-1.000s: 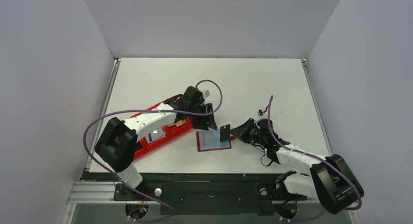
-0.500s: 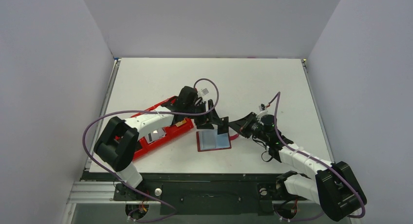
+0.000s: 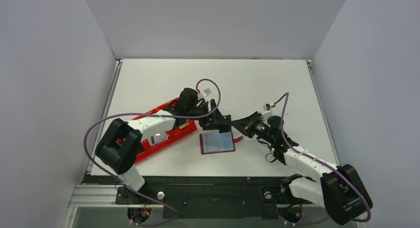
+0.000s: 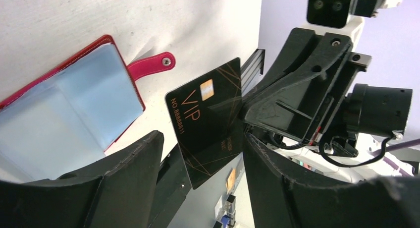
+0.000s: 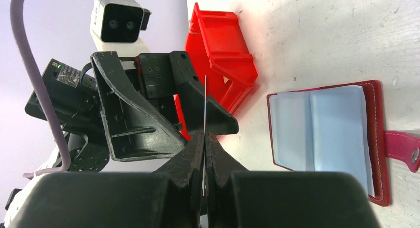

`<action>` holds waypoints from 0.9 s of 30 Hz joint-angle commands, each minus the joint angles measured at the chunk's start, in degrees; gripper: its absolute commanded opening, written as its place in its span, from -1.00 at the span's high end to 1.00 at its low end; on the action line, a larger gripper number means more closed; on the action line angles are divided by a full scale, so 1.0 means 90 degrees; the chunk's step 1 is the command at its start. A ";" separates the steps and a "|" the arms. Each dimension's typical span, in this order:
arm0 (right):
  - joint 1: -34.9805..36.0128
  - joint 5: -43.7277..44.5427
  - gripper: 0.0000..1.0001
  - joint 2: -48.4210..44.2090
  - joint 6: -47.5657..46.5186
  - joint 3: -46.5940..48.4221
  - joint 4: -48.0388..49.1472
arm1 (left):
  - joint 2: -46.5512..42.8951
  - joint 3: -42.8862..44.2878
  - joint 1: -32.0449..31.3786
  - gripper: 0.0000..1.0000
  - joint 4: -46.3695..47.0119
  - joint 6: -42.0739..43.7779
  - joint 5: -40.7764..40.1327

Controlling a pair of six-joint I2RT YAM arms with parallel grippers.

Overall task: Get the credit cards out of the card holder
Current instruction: Place the credit card in the storage box.

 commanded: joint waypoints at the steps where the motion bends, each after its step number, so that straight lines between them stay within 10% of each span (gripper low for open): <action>1: -0.0032 -0.0090 1.00 0.0021 0.0048 0.0049 0.0432 | -0.0170 -0.0063 0.0053 -0.09 0.1005 -0.0412 0.0349; 14: -0.0001 -0.0047 1.00 -0.0029 -0.0157 0.0072 0.0197 | -0.0138 -0.0195 0.0053 1.00 0.1466 -0.0797 0.0552; 18: 0.0029 0.0002 1.00 -0.0077 -0.0353 0.0187 -0.0108 | -0.0142 -0.0154 0.0058 1.00 0.1325 -0.0723 0.0497; 20: 0.0051 0.0086 0.77 -0.0126 -0.0536 0.0322 -0.0432 | -0.0167 -0.0117 0.0054 1.00 0.1095 -0.0577 0.0422; 23: 0.0094 0.0359 -0.12 -0.0341 -0.0989 0.0595 -0.1267 | -0.0239 -0.0091 0.0058 1.00 0.0829 -0.0344 0.0289; 27: 0.0158 0.0856 -0.40 -0.0576 -0.1612 0.1057 -0.2483 | -0.0446 -0.0083 0.0077 1.00 0.0262 0.0015 0.0014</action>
